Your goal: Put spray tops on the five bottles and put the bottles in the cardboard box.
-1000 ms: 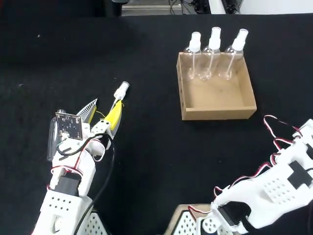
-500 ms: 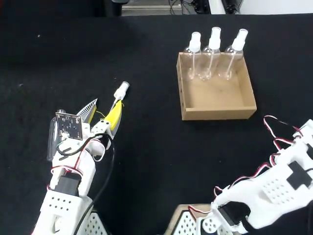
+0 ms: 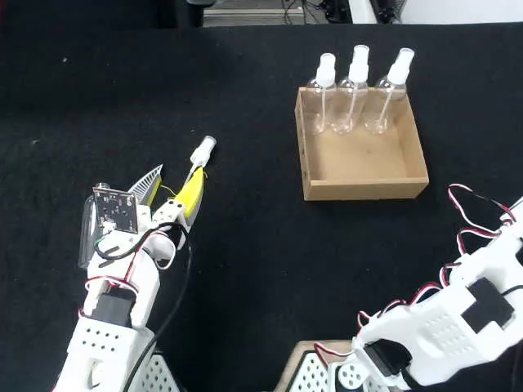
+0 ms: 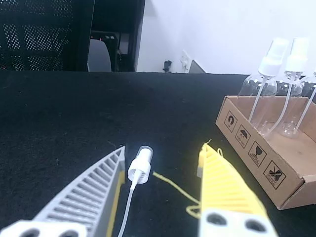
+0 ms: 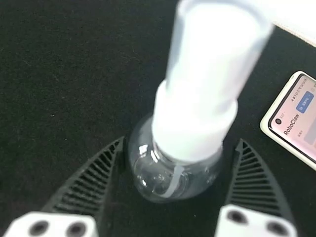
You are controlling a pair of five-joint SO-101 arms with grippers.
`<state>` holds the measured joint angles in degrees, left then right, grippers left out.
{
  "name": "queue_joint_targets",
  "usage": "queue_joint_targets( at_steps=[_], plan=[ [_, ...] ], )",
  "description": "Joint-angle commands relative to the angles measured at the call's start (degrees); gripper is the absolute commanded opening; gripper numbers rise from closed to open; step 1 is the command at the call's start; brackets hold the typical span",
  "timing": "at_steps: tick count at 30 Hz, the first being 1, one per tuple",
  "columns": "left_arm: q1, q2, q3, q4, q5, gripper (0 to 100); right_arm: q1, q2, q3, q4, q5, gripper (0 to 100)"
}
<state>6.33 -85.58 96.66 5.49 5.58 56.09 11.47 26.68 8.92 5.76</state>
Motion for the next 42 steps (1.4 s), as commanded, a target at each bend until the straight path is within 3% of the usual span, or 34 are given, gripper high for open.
queue_joint_targets(
  at_steps=[1, 17, 26, 30, 34, 37, 42],
  plan=[
    [-0.1, -0.1, 1.2, 0.3, -0.4, 23, -1.1, -4.6, -1.3, 0.2, 0.2, 28.6],
    [-0.1, -0.1, 1.2, 0.3, -0.4, 23, -0.1, -29.2, 9.7, 16.7, 0.4, 28.6],
    [0.0, -0.1, 1.2, 0.3, -0.4, 23, -3.7, -47.4, 22.5, 25.3, 24.3, 28.6],
    [0.0, -0.1, 1.2, 0.3, -0.4, 23, -0.6, -53.6, 28.1, 19.5, 25.1, 28.6],
    [0.0, -0.1, 1.2, 0.3, -0.4, 23, 0.7, -54.4, 33.6, 7.1, 25.2, 28.6],
    [0.0, -0.1, 1.2, 0.3, -0.4, 23, 0.5, -50.9, 34.7, 1.4, 24.9, 28.6],
    [0.0, -0.1, 1.2, 0.3, -0.4, 23, 1.7, -39.3, 26.0, 1.0, 22.1, 28.6]
  ],
)
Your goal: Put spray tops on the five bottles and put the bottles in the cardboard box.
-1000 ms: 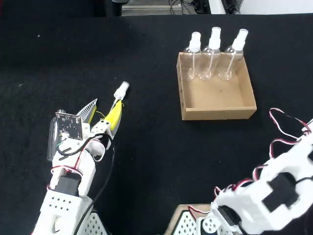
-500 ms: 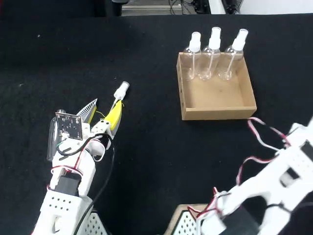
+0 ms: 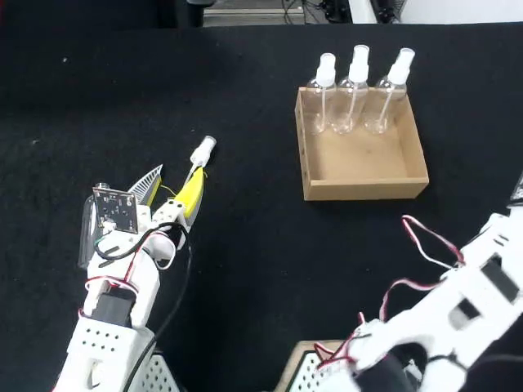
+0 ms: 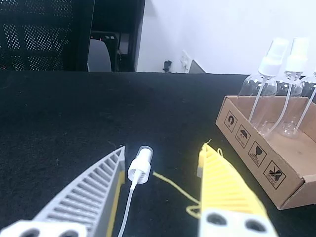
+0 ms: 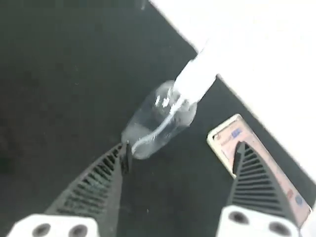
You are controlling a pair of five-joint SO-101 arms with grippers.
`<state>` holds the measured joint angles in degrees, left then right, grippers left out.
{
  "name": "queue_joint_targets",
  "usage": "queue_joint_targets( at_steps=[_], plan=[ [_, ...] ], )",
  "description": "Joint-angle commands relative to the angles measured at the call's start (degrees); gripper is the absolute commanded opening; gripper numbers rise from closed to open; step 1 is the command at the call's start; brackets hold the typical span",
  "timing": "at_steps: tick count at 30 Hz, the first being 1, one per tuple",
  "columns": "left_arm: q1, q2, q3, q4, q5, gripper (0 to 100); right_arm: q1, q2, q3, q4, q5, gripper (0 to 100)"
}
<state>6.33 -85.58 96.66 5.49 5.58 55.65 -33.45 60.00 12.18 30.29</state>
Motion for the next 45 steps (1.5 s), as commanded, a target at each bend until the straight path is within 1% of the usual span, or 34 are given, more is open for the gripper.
queue_joint_targets(
  at_steps=[1, 6, 11, 16, 20, 26, 31, 41, 45],
  plan=[
    [0.0, -0.1, 1.2, 0.3, -0.4, 23, 2.5, 8.5, -9.5, -2.3, -3.5, 28.6],
    [0.0, -0.1, 1.2, 0.3, -0.4, 23, 3.2, 21.1, -17.1, -2.5, -8.2, 28.6],
    [0.0, -0.1, 1.2, 0.3, -0.4, 23, 3.1, 25.1, -20.7, -3.3, -11.1, 28.6],
    [0.0, -0.1, 1.2, 0.3, -0.4, 23, 2.7, 26.7, -19.4, -11.9, -13.9, 28.6],
    [0.0, -0.1, 1.2, 0.3, -0.4, 23, 1.9, 29.2, -17.7, -19.2, -13.5, 28.6],
    [0.0, -0.1, 1.2, 0.3, -0.4, 23, 1.9, 34.9, -17.8, -24.6, -13.9, 28.6],
    [0.0, -0.1, 1.2, 0.3, -0.4, 23, 1.8, 35.7, -17.7, -24.8, -13.9, 28.6],
    [0.0, -0.1, 1.2, 0.3, -0.4, 23, -2.0, 35.9, -16.4, -24.9, -13.9, 28.6],
    [0.0, -0.1, 1.2, 0.3, -0.4, 23, -2.5, 35.9, -16.4, -24.9, -13.9, 28.6]
  ],
)
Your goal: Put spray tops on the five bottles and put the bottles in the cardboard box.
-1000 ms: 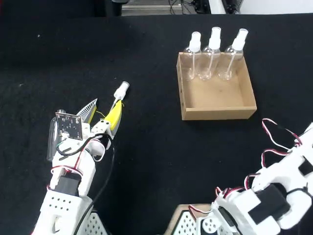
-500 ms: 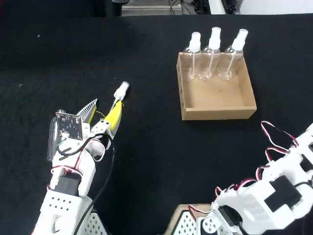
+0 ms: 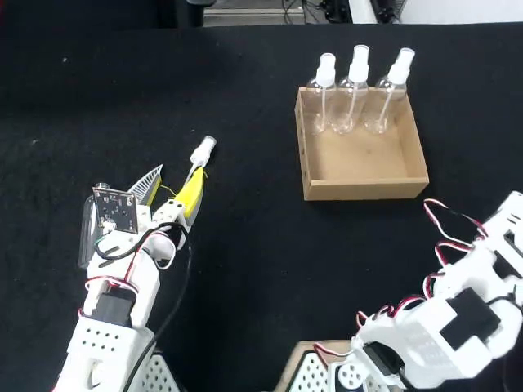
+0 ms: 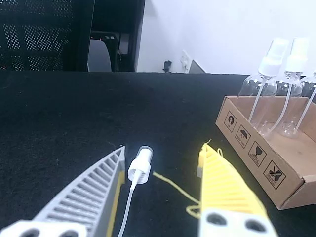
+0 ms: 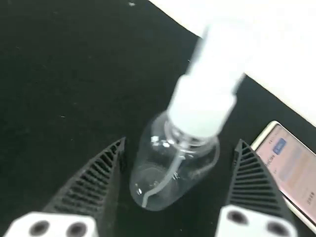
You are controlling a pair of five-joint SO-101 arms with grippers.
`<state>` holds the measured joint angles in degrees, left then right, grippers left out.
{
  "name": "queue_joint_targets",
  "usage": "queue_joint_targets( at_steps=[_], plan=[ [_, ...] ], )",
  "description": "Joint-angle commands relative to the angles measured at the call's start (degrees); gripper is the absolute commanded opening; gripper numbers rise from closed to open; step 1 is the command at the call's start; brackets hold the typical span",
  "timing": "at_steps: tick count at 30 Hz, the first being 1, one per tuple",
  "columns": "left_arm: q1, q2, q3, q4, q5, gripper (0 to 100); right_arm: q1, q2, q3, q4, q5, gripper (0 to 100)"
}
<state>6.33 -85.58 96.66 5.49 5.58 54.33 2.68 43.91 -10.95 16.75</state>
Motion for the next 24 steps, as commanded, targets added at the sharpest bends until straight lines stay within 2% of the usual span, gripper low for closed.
queue_joint_targets(
  at_steps=[1, 24],
  plan=[
    [0.0, -0.1, 1.2, 0.3, -0.4, 23, -1.1, -0.2, -0.3, -1.8, -0.4, 28.6],
    [0.0, -0.1, 1.2, 0.3, -0.4, 23, 0.1, 4.4, -1.8, -6.8, -1.1, 28.6]
  ],
)
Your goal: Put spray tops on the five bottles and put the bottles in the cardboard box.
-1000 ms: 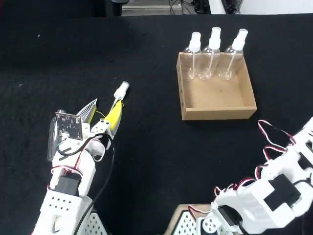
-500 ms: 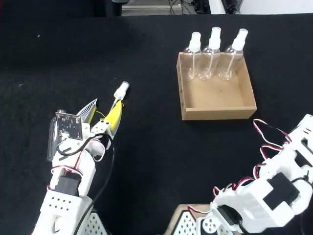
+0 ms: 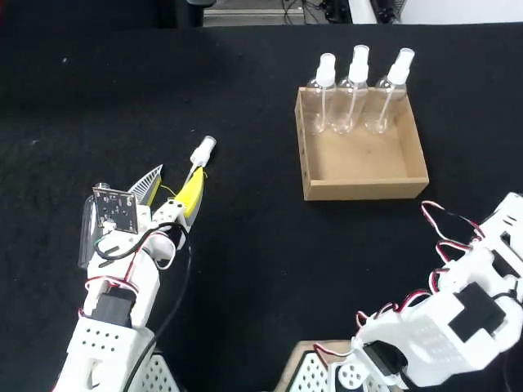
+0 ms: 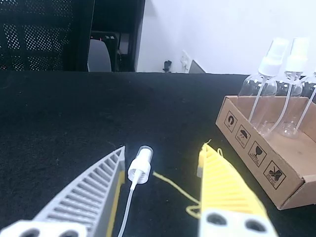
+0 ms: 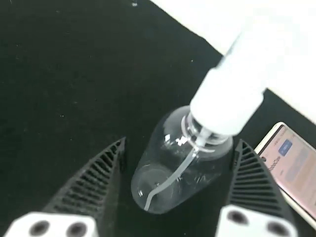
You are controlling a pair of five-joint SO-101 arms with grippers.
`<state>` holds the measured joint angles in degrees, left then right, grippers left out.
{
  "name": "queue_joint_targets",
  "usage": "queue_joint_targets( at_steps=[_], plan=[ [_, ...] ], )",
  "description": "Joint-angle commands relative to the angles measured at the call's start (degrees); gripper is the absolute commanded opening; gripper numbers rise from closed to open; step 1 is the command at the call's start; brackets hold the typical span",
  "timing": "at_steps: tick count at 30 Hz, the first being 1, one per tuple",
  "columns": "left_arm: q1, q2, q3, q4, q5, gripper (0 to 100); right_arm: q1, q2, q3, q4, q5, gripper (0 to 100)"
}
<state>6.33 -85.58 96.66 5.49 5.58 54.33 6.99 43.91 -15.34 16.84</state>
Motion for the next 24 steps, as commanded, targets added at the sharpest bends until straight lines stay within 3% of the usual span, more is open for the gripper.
queue_joint_targets(
  at_steps=[1, 24],
  plan=[
    [0.0, -0.1, 1.2, 0.3, -0.4, 23, 0.2, 0.7, -2.4, -2.9, -2.5, 28.6],
    [0.0, -0.1, 1.2, 0.3, -0.4, 23, 1.9, -1.1, -4.8, -2.7, -4.4, 28.6]
  ],
)
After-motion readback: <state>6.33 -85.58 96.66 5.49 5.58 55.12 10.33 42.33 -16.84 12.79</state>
